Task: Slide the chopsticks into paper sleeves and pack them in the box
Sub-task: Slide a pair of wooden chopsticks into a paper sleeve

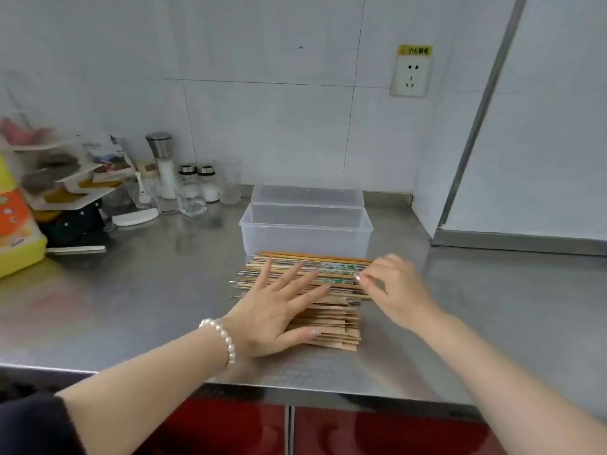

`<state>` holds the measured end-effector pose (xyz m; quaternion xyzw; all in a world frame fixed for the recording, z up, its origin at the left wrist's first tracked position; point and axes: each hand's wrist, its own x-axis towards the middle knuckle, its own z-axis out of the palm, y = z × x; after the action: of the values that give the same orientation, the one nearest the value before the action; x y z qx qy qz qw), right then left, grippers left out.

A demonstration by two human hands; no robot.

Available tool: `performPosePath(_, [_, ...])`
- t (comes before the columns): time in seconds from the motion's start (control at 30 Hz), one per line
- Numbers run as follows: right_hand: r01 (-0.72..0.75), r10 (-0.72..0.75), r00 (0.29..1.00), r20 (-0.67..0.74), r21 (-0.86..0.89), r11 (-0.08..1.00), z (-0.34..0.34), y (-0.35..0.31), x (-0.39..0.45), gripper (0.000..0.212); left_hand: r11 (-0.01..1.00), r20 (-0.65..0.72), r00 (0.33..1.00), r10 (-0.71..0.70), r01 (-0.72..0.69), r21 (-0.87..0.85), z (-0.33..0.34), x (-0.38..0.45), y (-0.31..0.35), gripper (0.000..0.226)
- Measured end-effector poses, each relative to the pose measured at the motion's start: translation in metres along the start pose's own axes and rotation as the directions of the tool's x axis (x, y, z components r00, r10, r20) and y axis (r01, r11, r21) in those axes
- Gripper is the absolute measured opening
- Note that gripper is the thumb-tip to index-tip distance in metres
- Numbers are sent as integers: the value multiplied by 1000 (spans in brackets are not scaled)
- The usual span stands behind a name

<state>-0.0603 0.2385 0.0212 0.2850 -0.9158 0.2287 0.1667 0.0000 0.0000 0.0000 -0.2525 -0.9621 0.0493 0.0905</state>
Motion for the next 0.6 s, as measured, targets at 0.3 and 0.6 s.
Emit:
performPosePath(0.3, [-246, 234, 963, 134, 82, 966, 16, -6, 10, 14, 989, 24, 999, 32, -29, -144, 15, -7, 9, 66])
performPosePath(0.6, [-130, 53, 902, 428, 154, 979, 29, -14, 25, 28, 974, -50, 998, 33, -43, -223, 22, -8, 8, 59])
